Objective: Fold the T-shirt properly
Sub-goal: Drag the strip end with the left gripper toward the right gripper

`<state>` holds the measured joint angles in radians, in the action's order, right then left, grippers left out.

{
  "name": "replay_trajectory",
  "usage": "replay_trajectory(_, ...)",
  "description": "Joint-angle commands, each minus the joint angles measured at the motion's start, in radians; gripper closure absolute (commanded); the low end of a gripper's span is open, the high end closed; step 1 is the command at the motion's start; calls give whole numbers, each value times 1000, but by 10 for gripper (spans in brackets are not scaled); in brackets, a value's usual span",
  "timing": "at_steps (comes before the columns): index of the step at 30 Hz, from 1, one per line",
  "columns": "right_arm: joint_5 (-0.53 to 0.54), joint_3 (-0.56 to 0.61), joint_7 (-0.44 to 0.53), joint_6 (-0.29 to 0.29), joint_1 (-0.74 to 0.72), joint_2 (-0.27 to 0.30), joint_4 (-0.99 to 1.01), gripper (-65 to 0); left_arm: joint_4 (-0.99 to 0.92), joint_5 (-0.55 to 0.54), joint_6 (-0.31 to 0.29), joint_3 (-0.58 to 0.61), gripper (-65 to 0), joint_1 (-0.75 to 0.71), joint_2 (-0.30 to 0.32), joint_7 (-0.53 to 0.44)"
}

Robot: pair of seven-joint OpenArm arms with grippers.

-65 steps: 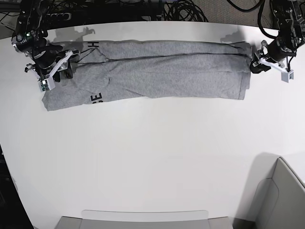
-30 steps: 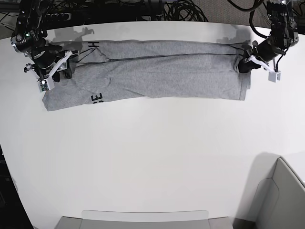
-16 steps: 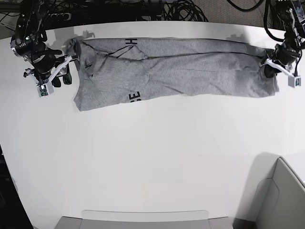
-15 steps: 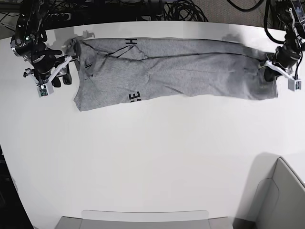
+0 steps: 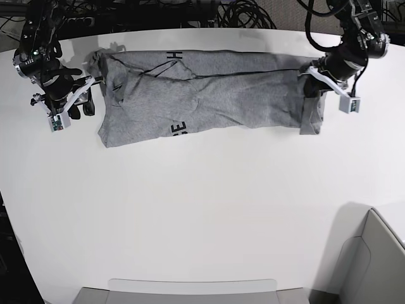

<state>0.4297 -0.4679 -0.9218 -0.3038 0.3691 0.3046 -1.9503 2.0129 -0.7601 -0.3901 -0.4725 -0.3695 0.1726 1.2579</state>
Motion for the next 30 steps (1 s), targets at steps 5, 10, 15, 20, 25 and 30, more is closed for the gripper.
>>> replay_trajectory(5,8,-5,19,-4,-5,14,-19,-224,18,-23,21,136,0,10,-68,-17)
replay_trajectory(10,10,-5,17,-4,-5,14,-19,-224,18,-23,141,242,0,11,-127,-70)
replay_trajectory(15,10,-5,17,-4,-5,14,-19,-224,1,-22,224,323,0,11,-133,-129)
replay_trajectory(20,10,-5,17,-4,0,14,-19,-224,-16,-20,251,370,0,13,-130,-149)
replay_trajectory(25,10,-5,19,-4,1,14,-21,-224,-22,-20,251,409,0,13,-132,-166)
replay_trajectory(30,10,-5,20,-4,1,14,-21,-224,-34,-20,253,421,-6,13,-133,-225)
